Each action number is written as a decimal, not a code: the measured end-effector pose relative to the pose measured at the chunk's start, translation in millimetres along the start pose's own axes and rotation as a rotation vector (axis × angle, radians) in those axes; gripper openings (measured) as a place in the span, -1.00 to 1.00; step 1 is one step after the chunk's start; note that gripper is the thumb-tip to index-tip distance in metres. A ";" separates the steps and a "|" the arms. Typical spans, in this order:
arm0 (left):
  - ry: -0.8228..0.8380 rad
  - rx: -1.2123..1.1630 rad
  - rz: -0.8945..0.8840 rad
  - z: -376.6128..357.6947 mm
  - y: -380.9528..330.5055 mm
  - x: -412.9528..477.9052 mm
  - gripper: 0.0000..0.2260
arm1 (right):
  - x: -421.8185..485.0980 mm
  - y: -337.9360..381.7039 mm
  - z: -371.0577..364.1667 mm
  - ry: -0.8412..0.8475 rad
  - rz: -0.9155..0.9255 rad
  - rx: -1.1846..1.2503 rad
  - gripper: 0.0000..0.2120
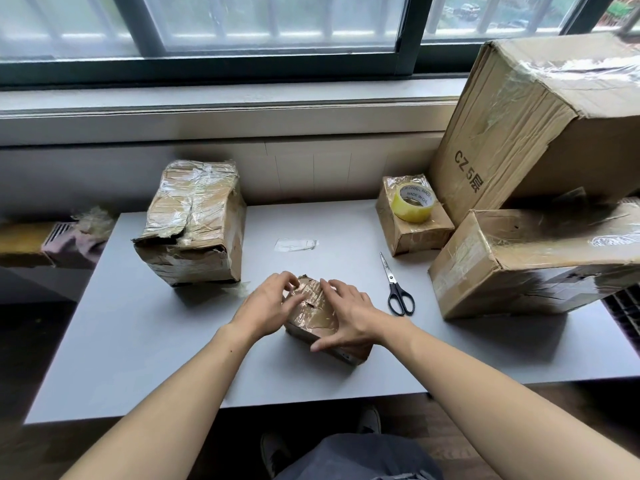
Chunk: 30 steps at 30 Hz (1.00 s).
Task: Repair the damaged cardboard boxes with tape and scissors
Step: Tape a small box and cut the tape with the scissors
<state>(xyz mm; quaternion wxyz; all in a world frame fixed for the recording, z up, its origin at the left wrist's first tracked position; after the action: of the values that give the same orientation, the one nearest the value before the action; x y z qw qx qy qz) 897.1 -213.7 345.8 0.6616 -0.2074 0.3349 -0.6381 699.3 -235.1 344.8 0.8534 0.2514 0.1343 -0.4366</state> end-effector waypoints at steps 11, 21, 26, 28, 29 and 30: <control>-0.096 -0.111 0.281 -1.7 6.0 5.7 -0.68 | 6.5 -4.8 -1.3 -0.140 0.129 -0.070 0.01; 0.296 0.453 -0.052 4.4 4.2 -4.0 -0.02 | 17.6 2.1 14.0 -0.102 0.146 -0.124 -0.03; 0.187 0.406 -0.070 6.8 2.5 -1.1 -0.19 | 11.5 -2.9 16.7 -0.183 0.019 -0.192 -0.10; 0.162 0.403 -0.073 8.8 -0.5 0.3 -0.22 | 8.7 -4.9 17.4 -0.232 -0.023 -0.200 -0.14; 0.165 0.401 -0.078 8.7 -1.6 1.1 -0.21 | 6.9 -4.2 16.9 -0.248 -0.038 -0.200 -0.17; 0.177 0.396 -0.086 7.9 -1.5 2.2 -0.18 | 5.2 -2.7 15.8 -0.257 -0.052 -0.198 -0.19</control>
<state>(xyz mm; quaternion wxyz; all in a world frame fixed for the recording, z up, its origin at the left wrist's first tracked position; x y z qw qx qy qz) 901.5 -217.1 351.9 0.6295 -0.0310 0.2506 -0.7348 700.3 -248.6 354.8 0.8726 0.1047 0.0727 -0.4715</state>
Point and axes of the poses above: each hand's wrist, its own x-axis towards the middle knuckle, its own z-axis out of the back of the hand, y = z × x, the point moved 2 cm from there along x, towards the middle knuckle, and after that the axes turned 7 degrees about -x, right-handed, at the moved point
